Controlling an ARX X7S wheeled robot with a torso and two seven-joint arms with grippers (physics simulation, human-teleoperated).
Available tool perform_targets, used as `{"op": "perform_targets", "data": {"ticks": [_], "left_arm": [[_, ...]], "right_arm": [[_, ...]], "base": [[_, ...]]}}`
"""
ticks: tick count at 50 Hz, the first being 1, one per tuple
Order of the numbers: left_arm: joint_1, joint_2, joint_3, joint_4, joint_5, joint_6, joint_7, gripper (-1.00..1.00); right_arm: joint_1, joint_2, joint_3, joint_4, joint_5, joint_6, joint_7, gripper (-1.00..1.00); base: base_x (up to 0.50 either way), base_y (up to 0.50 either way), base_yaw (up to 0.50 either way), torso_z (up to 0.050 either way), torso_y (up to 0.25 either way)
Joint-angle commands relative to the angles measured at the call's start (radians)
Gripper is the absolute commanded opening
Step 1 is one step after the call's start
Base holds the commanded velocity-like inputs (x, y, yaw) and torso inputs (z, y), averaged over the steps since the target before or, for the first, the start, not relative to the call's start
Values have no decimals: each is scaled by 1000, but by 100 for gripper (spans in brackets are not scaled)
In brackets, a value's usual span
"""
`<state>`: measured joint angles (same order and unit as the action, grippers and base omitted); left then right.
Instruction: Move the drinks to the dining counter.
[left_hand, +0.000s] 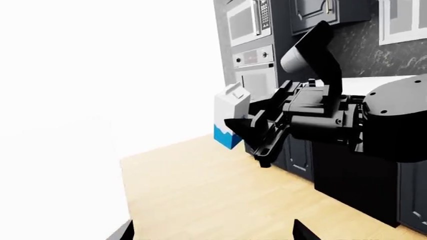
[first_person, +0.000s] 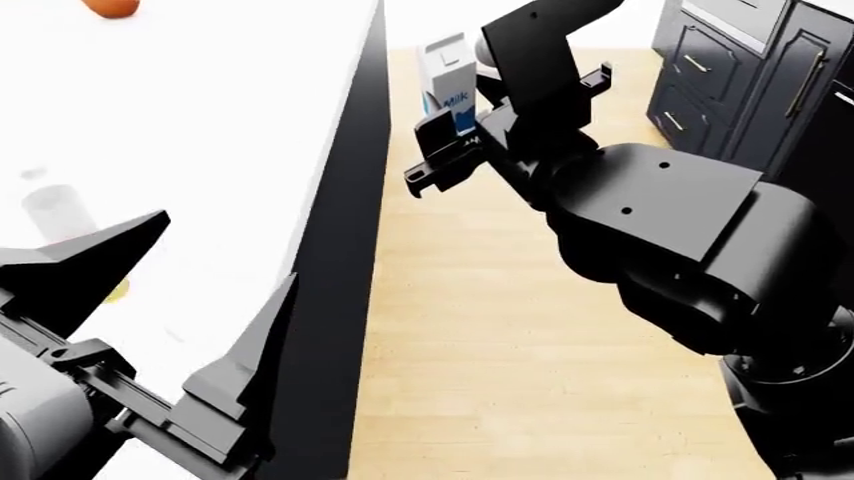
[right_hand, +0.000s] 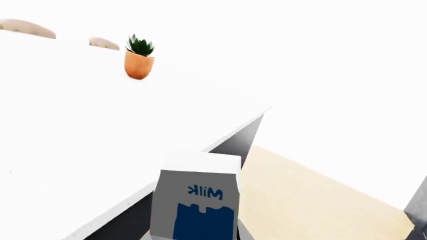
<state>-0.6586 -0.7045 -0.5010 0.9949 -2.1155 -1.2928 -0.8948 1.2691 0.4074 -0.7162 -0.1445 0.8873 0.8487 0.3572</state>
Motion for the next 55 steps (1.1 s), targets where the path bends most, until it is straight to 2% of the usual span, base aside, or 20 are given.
{"op": "perform_targets", "data": {"ticks": [1,6,25,28,30,32,36,47,55], "left_arm": [[-7,-5,1,0,-11,6,-8,100],[-3,-7,-5,4,-15,7,-10,100],[-9,-28,-11,6,-42,27,-35,100],[-59,-112,-56,34,-122,126,-94,100],[-93,-184,-125,44,-203,202,-141,100],[-110,-252,-238,46,-305,260,-191,100],[-88,-321,-407,26,-447,284,-258,100],[-66,-453,-659,-12,-712,305,-411,100],[-59,-513,-766,-38,-833,307,-490,100]], "right_arm": [[25,1,24,-17,-52,6,5,-100],[19,-3,39,-18,-45,-5,12,-100],[13,0,38,-16,-49,-17,16,-100],[18,-6,40,-9,-45,-22,9,-100],[20,-14,40,-3,-43,-26,3,-100],[19,-25,44,7,-36,-37,-8,-100],[40,-41,51,0,-18,-33,-17,-100],[75,-95,66,-45,45,-31,-40,-100],[102,-116,81,-102,99,0,-19,-100]], "base": [[-500,2,0,0,0],[-425,24,0,0,2],[0,0,0,1,2],[0,0,0,0,0],[0,0,0,0,0],[0,0,0,5,5],[0,0,0,0,0],[0,0,0,0,2],[0,0,0,1,1]]}}
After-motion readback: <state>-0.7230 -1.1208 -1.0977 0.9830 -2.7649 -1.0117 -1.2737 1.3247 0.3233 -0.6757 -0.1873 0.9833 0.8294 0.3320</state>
